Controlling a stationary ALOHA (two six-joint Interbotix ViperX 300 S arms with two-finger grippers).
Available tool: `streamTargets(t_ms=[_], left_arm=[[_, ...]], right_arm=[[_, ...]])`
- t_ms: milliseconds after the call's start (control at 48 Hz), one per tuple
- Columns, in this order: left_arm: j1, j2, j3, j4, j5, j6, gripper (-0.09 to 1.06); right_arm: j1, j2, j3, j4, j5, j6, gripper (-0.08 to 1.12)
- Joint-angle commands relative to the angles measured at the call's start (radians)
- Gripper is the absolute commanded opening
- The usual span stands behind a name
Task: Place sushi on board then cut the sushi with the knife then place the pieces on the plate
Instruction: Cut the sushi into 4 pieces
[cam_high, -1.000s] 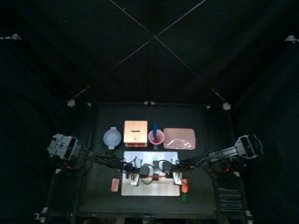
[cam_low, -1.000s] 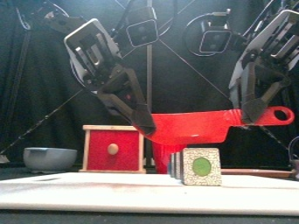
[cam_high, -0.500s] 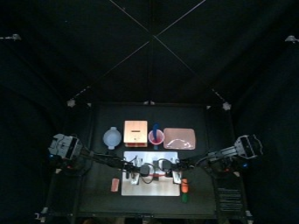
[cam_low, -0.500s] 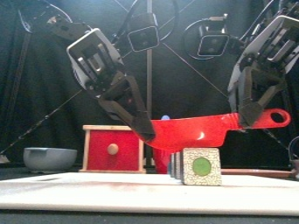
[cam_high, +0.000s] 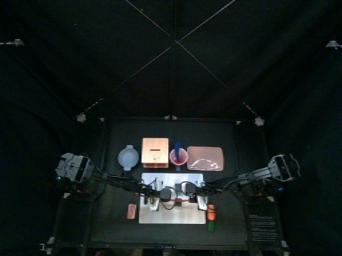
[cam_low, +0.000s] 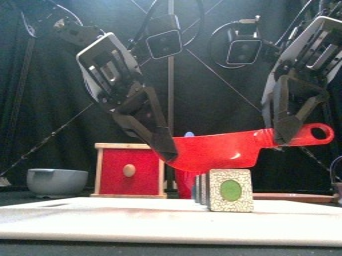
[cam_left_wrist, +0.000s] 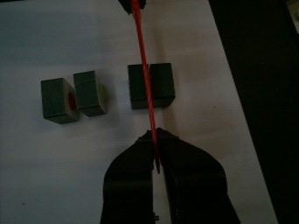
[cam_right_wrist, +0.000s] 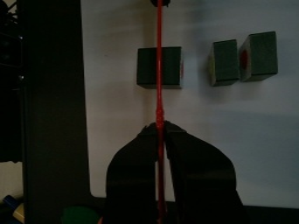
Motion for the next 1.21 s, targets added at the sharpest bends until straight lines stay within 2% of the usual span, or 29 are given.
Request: streamTargets(t_ms=[21, 646, 1000, 1208], left_arm=[[0.012, -0.015, -0.02, 0.003, -0.011, 0.002, 0.38], [0.012, -0.008, -0.014, 0.0, -0.011, -0.002, 0.38], [0.012, 0.02, -0.011, -0.005, -0.009, -0.003, 0.38], [0.011, 0.048, -0.011, -0.028, -0.008, -0.002, 0.38]], right_arm=[[0.012, -0.02, -0.026, 0.009, -0.012, -0.005, 0.28], [0.025, -0.006, -0.02, 0.029, -0.025, -0.005, 0.28], [0.035, 0.052, -0.023, 0.054, -0.023, -0.005, 0.28], [0.048, 0.094, -0.029, 0.071, -0.025, -0.005, 0.28]])
